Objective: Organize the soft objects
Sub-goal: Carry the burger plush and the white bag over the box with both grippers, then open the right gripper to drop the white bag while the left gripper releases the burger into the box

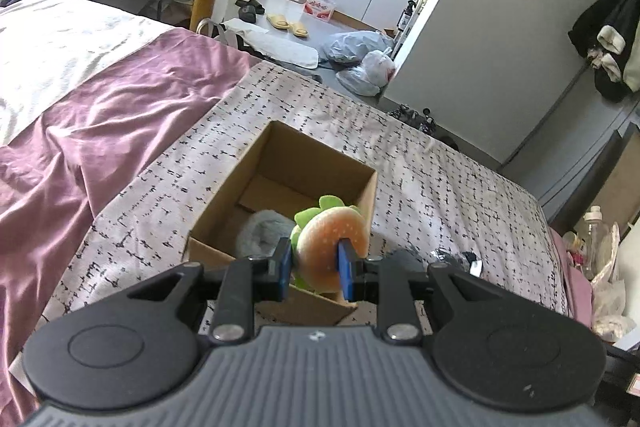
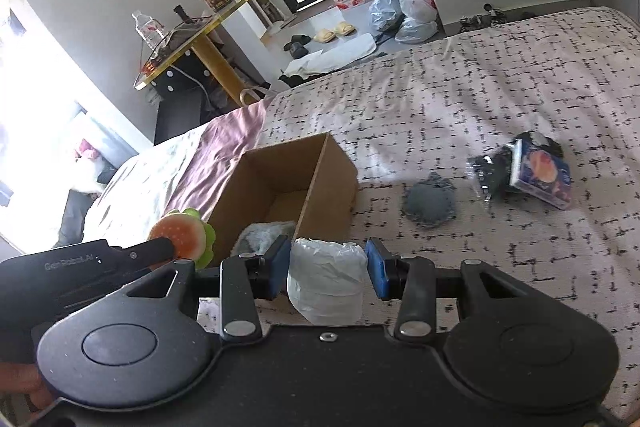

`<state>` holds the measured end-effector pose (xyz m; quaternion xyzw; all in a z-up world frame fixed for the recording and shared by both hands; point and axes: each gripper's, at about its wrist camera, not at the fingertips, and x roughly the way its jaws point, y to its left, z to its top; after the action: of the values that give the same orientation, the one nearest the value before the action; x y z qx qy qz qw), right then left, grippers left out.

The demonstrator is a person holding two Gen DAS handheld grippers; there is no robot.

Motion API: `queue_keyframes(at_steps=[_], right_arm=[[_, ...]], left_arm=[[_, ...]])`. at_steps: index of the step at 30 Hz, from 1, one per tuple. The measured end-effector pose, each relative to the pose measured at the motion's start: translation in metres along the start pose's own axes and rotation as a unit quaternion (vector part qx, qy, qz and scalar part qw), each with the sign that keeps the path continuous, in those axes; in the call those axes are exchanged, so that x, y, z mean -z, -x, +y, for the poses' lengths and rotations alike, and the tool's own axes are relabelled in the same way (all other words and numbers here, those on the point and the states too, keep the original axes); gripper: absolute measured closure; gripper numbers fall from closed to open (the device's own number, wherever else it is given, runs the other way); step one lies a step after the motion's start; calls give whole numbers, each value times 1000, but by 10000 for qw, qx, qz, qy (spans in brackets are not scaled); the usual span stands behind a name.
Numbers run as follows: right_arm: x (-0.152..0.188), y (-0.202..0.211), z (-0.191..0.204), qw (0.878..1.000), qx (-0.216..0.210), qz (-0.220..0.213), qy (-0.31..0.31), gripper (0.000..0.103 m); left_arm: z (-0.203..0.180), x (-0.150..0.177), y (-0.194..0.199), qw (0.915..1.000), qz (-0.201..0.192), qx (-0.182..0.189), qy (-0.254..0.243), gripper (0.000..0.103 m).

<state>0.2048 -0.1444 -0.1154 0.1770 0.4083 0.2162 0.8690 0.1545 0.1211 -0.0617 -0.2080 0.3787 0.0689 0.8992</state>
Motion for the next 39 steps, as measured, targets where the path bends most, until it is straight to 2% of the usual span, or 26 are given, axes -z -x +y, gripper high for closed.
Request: queue_keyframes(at_steps=[16,27,28,29,31,39], right_arm=[[-15,-51,42,9994,-137,287,166,62],[-13,-89,61,9971,-206,595,417,60],[-12,-90,61,9968,-206,609,467,55],[-11,-91,61,9967,-202,623,474,42],[-10,-90,59,9971,-236,577,431,29],[-11,-77,28,9986,-118,507,113,27]], left_arm=[[31,-20,-21,9997,92,-13,242,80],[49,-27,-40,9991,223,-70,353,80],[50,-28,-42,9990,236,-77,362,80],[50,-28,-44,9990,250,-86,366,80],[50,-29,-47,9989,276,-89,361,80],[26,-33,-64,9992,385,116,77,80]])
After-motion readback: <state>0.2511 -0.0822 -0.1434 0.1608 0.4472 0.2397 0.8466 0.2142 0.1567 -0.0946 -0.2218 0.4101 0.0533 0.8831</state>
